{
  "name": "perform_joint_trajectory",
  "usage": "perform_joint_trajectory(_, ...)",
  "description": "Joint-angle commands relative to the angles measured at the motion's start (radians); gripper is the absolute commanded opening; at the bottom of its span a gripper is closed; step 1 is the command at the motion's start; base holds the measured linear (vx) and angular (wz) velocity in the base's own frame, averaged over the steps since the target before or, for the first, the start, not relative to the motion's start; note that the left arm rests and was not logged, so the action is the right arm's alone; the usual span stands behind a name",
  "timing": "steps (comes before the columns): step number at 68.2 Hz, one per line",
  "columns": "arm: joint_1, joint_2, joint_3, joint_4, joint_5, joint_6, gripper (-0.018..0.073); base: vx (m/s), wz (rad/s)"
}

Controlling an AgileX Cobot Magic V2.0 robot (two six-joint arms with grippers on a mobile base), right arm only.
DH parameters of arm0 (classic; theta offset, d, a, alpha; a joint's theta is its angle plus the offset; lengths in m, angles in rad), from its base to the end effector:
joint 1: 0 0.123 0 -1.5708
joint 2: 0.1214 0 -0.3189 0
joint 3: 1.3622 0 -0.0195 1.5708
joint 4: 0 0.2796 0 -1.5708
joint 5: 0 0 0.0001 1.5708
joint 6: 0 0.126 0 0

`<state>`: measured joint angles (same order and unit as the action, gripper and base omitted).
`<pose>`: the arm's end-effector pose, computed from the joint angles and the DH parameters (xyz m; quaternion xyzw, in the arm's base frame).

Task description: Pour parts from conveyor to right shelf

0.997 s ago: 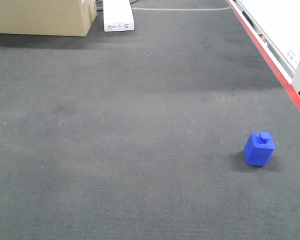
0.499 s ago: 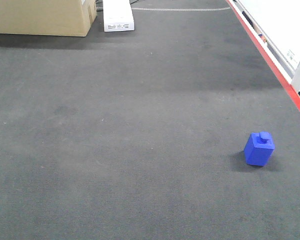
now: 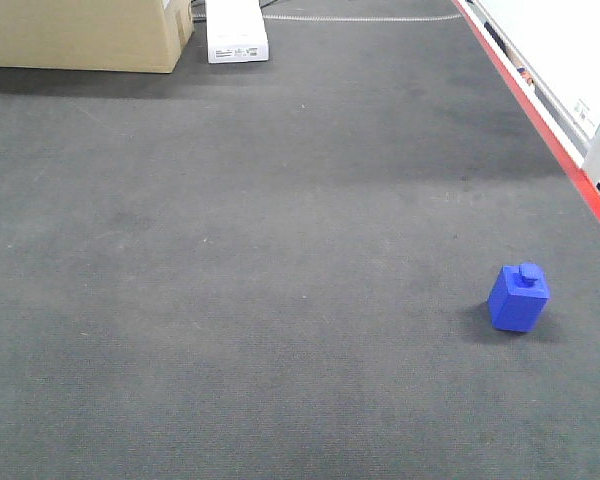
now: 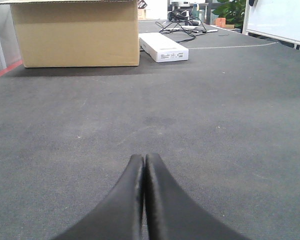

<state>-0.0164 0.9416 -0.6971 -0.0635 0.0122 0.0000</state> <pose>0.2483 -0.0042 0.3558 -0.0177 0.7642 -0.0260 0.6442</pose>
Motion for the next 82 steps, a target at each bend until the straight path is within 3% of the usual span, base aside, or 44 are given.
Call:
perform_joint_trajectory(1, -0.006, 0.039, -0.038, -0.012, -0.069, -0.014, 0.0693, 0.00, 0.00)
perform_joint_trajectory(3, -0.006, 0.053, -0.038, -0.014, -0.069, -0.019, 0.0728, 0.00, 0.00)
perform_joint_trajectory(14, -0.006, 0.119, -0.045, -0.008, -0.037, -0.039, 0.0717, 0.00, 0.00)
perform_joint_trajectory(26, -0.009, 0.190, -0.189, 0.070, 0.275, -0.015, 0.0689, 0.00, 0.00)
perform_joint_trajectory(43, -0.012, 0.413, -0.529, 0.072, 0.807, 0.023, 0.0674, 0.00, 0.00)
perform_joint_trajectory(55, -0.012, 0.595, -0.721, 0.064, 1.048, 0.023, 0.0665, 0.00, 0.00)
perform_joint_trajectory(68, -0.012, 0.739, -0.794, 0.064, 1.151, 0.019, 0.0659, 0.00, 0.00)
perform_joint_trajectory(82, -0.012, 0.843, -0.794, 0.064, 1.164, 0.011, 0.0652, 0.00, 0.00)
